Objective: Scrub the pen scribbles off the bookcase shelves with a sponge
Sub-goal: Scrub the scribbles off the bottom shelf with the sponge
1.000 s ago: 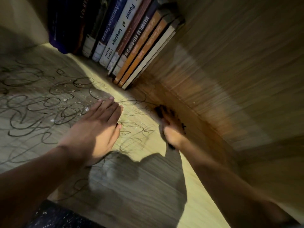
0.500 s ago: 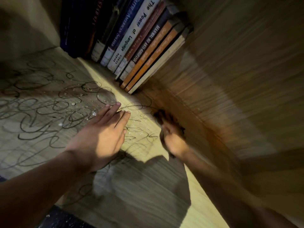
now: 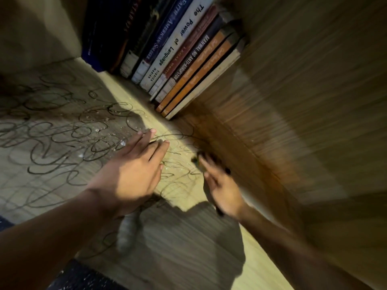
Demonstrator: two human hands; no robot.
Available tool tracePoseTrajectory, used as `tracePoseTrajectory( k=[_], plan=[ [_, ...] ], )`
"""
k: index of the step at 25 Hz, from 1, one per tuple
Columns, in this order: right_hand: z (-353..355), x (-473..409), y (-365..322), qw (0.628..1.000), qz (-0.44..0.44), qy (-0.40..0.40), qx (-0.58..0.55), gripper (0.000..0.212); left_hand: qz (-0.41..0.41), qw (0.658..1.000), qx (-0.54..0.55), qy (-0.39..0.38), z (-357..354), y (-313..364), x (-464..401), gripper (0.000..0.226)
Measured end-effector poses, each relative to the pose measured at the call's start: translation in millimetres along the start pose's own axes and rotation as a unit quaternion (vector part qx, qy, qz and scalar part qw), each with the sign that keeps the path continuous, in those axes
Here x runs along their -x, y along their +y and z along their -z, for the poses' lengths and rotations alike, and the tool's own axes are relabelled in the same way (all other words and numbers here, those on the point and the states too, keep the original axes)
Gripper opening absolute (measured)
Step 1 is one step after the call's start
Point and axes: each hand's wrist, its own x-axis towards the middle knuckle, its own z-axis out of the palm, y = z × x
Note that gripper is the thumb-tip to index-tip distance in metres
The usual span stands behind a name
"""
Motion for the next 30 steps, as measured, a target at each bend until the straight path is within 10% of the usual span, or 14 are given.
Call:
tracePoseTrajectory(
  k=[4,8,14,20,27,30],
  plan=[
    [17.3,36.3,43.1,1.000,-0.002,-0.004,0.027,0.046,-0.014,1.000,-0.008,-0.001,0.1,-1.1,-4.8,0.066],
    [-9.1,-17.9,28.6,0.969,-0.153,0.181,0.073,0.057,-0.007,1.000,-0.008,-0.004,3.8,2.0,-8.5,0.064],
    [-42.8,86.8,-5.9,0.983,0.144,0.083,0.073,0.044,-0.003,1.000,0.001,-0.009,10.9,2.5,-5.4,0.065],
    [-30.3,18.2,3.6,0.957,-0.183,0.217,0.052,0.055,0.010,1.000,-0.014,-0.002,13.6,5.4,-4.0,0.059],
    [-85.0,143.4,-71.2,0.973,0.144,0.110,0.142,0.042,0.005,0.998,0.010,-0.057,52.6,-36.9,48.9,0.068],
    [-57.9,174.7,-20.2,0.986,0.069,0.116,0.102,0.045,0.059,0.996,0.032,-0.058,76.1,-73.1,66.3,0.075]
  ],
)
